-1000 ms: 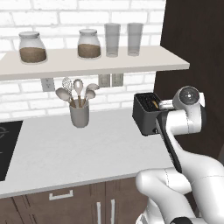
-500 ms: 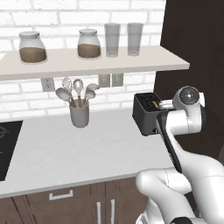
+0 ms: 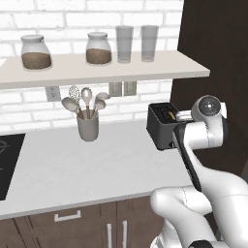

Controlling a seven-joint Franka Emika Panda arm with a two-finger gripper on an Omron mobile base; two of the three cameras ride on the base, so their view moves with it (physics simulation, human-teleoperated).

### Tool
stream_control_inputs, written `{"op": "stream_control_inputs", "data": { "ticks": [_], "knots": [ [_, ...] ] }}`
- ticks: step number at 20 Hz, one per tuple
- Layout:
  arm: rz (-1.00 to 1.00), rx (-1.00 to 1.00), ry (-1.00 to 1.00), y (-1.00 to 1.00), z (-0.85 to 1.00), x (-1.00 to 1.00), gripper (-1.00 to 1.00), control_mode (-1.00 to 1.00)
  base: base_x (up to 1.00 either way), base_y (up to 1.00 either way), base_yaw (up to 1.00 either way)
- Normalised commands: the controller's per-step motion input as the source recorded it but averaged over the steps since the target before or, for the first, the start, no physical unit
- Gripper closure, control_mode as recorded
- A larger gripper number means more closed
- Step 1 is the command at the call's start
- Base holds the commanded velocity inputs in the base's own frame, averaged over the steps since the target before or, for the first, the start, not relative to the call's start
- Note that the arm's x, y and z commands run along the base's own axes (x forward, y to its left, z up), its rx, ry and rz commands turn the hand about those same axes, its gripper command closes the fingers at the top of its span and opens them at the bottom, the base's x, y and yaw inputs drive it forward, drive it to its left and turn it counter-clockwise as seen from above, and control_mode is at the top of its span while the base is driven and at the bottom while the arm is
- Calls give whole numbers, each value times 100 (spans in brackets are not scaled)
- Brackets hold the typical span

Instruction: Start the toaster. Once the lever pops up, take the bread to the plate on the dining counter.

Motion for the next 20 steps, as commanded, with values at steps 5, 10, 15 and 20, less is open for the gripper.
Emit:
{"op": "stream_control_inputs", "data": {
  "ticks": [5, 10, 15, 20],
  "knots": [
    [0, 0, 0, 0, 0, 0, 100, -100, 0, 0, 0],
    [0, 0, 0, 0, 0, 0, 100, -100, 0, 0, 0],
    [0, 0, 0, 0, 0, 0, 100, -100, 0, 0, 0],
    [0, 0, 0, 0, 0, 0, 100, -100, 0, 0, 0]
  ]
}}
